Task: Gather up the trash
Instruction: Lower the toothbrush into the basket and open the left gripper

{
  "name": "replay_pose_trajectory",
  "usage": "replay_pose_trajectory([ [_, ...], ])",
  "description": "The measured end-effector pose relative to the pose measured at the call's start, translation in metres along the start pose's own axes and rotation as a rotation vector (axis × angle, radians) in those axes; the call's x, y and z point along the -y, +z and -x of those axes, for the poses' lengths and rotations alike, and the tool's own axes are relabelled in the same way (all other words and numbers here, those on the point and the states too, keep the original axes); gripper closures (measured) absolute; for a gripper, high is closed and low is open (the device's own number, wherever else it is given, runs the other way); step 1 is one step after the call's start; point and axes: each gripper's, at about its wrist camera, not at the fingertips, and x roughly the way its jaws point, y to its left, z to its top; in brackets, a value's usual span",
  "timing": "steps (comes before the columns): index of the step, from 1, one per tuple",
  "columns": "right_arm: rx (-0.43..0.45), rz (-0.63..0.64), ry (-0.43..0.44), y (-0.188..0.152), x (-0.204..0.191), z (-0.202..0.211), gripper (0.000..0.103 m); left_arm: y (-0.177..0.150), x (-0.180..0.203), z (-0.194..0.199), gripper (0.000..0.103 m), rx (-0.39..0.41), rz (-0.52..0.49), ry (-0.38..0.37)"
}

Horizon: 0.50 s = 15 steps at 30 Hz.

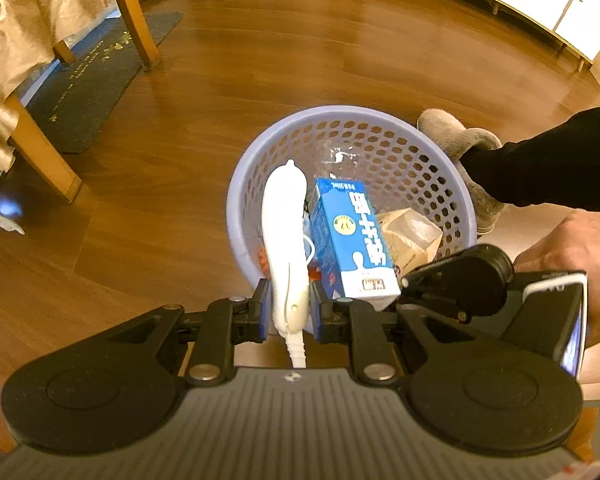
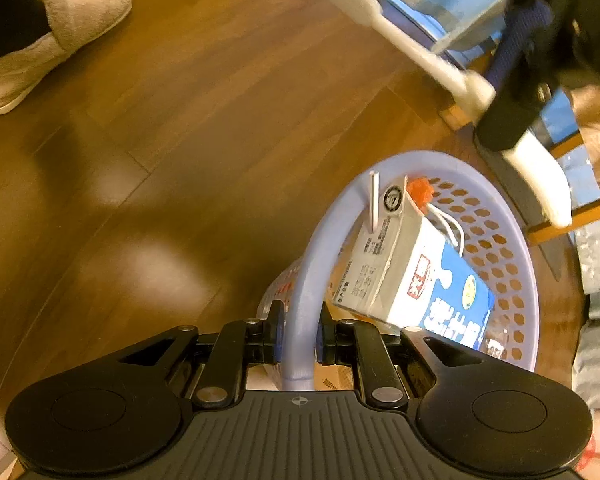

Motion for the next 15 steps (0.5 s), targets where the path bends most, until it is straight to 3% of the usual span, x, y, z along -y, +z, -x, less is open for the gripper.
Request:
replay_pose_trajectory([
  [15,-0.009,-0.02,0.001,-0.009,-0.02,0.033,0.093,0.023,0.013,-0.018,0.087,-0.015,0.032,-0.023],
])
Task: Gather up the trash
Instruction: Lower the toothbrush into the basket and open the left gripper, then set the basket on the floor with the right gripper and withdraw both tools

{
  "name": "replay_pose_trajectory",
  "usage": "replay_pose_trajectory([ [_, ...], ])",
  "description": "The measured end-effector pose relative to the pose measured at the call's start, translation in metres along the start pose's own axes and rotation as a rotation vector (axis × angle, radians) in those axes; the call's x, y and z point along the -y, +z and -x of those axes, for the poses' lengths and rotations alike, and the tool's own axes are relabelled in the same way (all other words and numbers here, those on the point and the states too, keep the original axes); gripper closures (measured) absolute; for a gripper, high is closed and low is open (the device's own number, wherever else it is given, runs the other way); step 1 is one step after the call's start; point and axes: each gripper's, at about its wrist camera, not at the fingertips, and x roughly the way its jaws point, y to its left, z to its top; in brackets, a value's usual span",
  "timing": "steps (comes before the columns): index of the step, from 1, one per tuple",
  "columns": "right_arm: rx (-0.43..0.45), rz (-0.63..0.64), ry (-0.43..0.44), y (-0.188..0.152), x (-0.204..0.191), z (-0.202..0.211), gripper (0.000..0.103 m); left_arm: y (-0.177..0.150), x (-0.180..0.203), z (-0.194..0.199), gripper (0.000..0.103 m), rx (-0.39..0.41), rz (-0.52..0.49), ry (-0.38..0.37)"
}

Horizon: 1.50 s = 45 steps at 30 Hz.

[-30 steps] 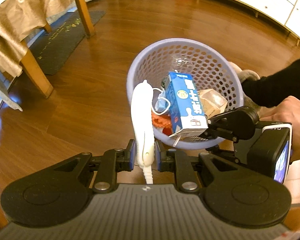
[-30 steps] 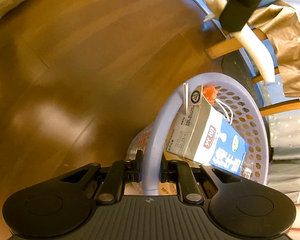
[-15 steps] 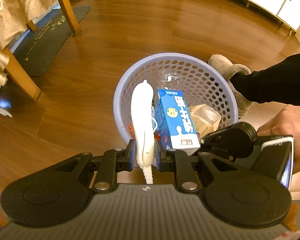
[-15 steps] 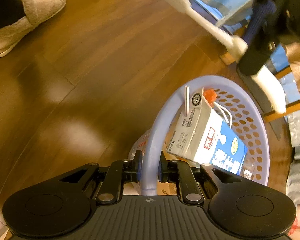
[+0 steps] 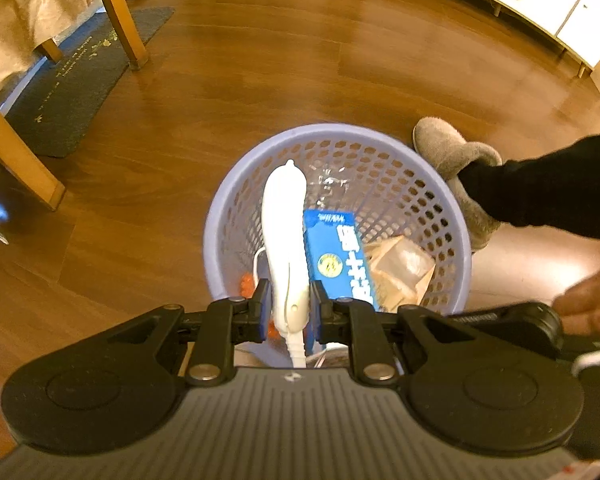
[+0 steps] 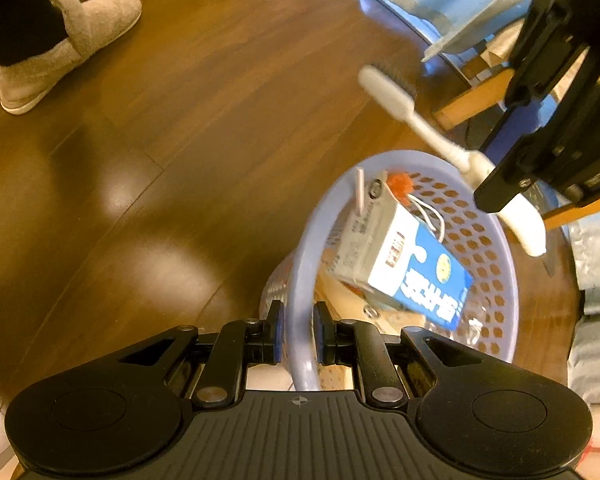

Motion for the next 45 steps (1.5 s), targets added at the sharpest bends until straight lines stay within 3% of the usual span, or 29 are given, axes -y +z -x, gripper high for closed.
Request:
replay_pose_trajectory([
  [1,0.002,-0.011,0.007,-0.002,0.001,0.003,0.093,0.003,0.0,-0.002,0.087,0.005,0.015,-0.001],
  [4,0.003,-0.046,0.024,-0.008,0.006,0.009,0.091,0.01,-0.003,-0.014,0.069,0.005,0.081,-0.015],
  [8,0.04,-0.092,0.016,-0.014,0.013,0.022,0.075,0.015,0.0,-0.018,0.07,0.016,0.083,-0.014],
  [21,0.082,-0.329,0.04,-0.025,0.043,0.05,0.073,-0.011,-0.014,0.039,0.066,0.127,0.201,0.069],
  [30,0.105,-0.55,0.026,-0.039,0.065,0.076,0.073,-0.052,0.001,0.086,0.045,0.221,0.359,0.124],
  [32,0.118,-0.595,0.025,-0.042,0.068,0.085,0.072,-0.062,0.006,0.093,0.034,0.229,0.397,0.135],
  [34,0.127,-0.64,0.025,-0.045,0.068,0.095,0.071,-0.072,0.013,0.099,0.03,0.24,0.438,0.145],
  [40,0.128,-0.762,0.038,-0.059,0.065,0.118,0.064,-0.102,0.033,0.113,0.007,0.275,0.575,0.181],
  [45,0.141,-0.866,0.049,-0.071,0.061,0.141,0.052,-0.121,0.053,0.123,0.001,0.281,0.623,0.211],
])
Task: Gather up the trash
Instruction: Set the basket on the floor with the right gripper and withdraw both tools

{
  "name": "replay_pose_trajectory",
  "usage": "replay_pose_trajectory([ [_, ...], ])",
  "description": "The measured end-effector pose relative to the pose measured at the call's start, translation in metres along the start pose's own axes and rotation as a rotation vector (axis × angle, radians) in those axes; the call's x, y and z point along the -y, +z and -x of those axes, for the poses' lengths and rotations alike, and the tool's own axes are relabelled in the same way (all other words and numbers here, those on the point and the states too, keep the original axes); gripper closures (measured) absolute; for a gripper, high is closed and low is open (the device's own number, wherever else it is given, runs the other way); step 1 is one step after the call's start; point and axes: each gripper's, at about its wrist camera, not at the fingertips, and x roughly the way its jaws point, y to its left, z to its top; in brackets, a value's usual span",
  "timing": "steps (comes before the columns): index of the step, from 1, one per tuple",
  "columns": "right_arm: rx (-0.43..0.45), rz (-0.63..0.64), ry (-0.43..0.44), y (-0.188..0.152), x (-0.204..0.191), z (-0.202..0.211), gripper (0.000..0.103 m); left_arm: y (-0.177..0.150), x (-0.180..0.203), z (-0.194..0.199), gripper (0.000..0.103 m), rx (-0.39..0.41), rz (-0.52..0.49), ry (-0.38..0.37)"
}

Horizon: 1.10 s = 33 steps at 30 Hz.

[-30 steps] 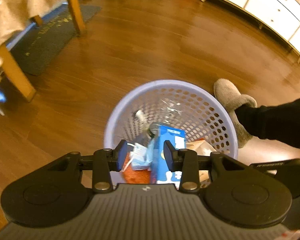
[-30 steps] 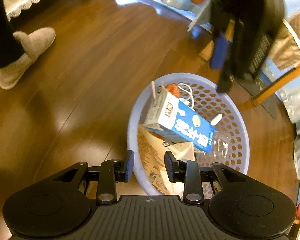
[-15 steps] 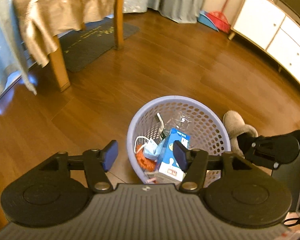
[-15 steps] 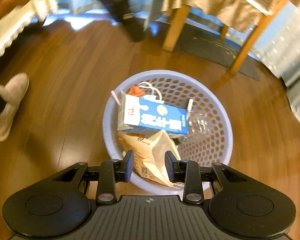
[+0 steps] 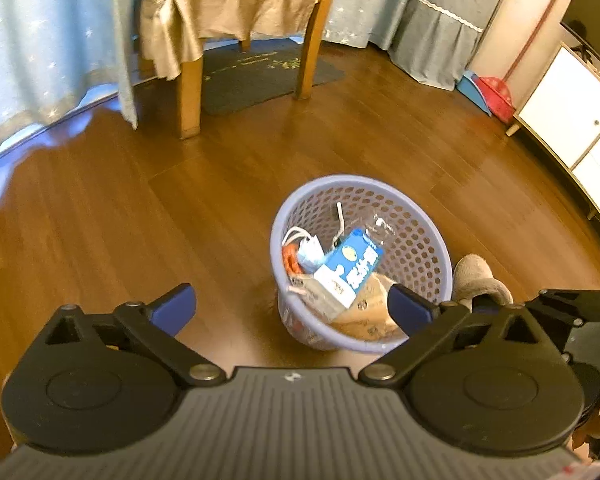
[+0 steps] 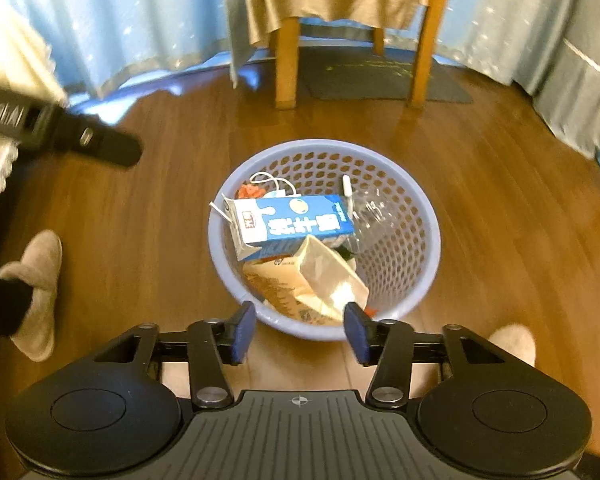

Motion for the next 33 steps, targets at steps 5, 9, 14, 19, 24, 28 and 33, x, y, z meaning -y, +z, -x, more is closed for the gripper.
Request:
replay_pose_trajectory([
  [5,0.002,-0.065,-0.004,-0.006,-0.003,0.021,0.043,-0.015,0.007,0.018,0.001,0.006,0.019,0.029],
  [9,-0.028,-0.137,-0.009,-0.013,-0.004,0.035,0.04,-0.027,0.008,0.033,0.001,0.016,0.038,0.067],
  [14,-0.055,-0.168,-0.032,-0.023,-0.009,0.05,0.04,-0.039,0.011,0.046,0.001,0.009,0.053,0.08],
  [19,-0.046,-0.167,-0.042,-0.019,-0.017,0.062,0.04,-0.052,0.015,0.057,0.001,-0.011,0.055,0.099],
  [24,-0.071,-0.167,-0.053,-0.019,-0.027,0.067,0.039,-0.063,0.016,0.064,0.001,-0.032,0.073,0.114],
  [28,-0.092,-0.182,-0.056,-0.022,-0.031,0.069,0.039,-0.07,0.015,0.067,0.001,-0.042,0.079,0.134],
  [33,-0.109,-0.188,-0.052,-0.024,-0.036,0.072,0.039,-0.075,0.017,0.071,0.001,-0.053,0.09,0.141],
])
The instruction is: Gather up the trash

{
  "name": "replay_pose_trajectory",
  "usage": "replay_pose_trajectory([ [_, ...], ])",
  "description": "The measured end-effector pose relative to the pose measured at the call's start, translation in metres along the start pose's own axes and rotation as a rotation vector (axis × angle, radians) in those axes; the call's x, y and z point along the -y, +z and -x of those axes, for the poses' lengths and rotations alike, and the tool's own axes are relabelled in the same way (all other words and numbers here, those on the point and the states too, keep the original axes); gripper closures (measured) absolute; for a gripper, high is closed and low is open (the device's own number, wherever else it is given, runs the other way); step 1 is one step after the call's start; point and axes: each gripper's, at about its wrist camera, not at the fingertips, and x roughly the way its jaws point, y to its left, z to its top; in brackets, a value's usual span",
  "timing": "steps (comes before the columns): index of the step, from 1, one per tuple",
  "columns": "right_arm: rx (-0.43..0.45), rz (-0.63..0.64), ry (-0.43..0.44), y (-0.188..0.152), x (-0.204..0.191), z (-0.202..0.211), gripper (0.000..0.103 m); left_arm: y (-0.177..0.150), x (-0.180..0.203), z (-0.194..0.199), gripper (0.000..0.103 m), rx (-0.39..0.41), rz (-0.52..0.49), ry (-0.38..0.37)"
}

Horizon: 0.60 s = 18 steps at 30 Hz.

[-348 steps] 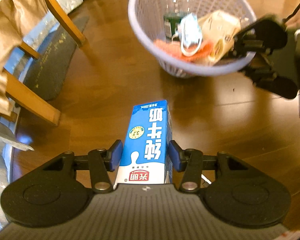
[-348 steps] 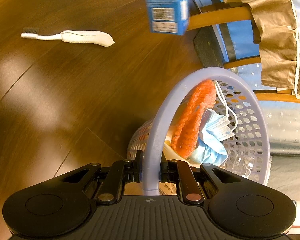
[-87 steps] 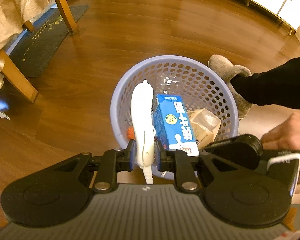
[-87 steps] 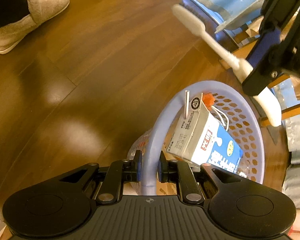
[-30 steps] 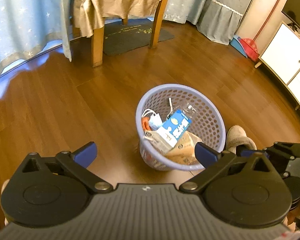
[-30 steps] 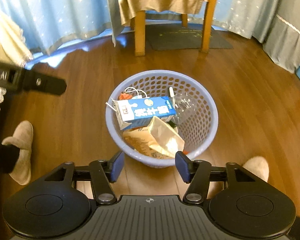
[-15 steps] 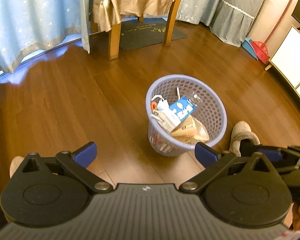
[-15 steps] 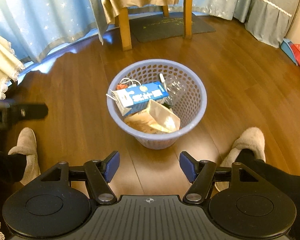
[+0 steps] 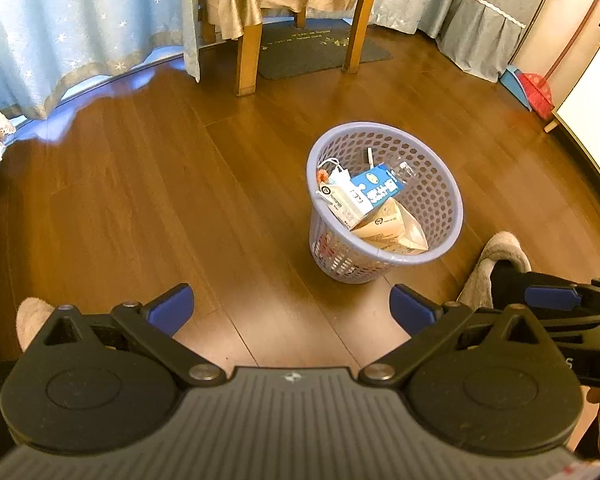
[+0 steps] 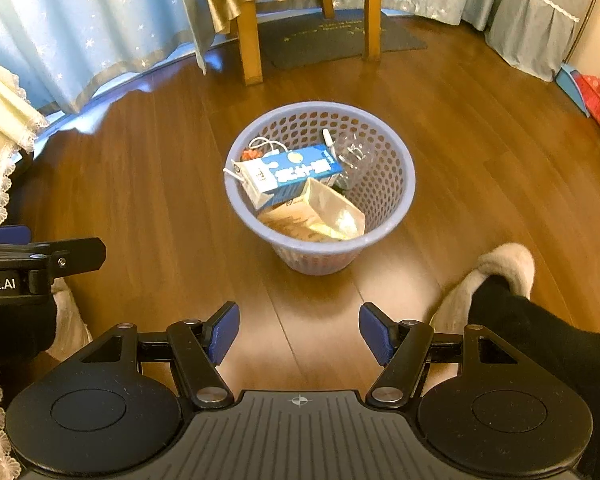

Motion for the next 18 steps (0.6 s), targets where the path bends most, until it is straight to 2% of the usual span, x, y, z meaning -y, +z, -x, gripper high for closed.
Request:
replay_pose_trajectory([
  [6,-0.012,-0.022,0.005,-0.003,-0.003,0.006,0.039,-0.007,0.0,0.007,0.001,-0.016,0.003,0.016],
  [18,-0.022,0.02,0.025,-0.009,-0.018,0.01,0.039,-0.018,-0.007,0.012,0.001,-0.036,0.039,0.042],
])
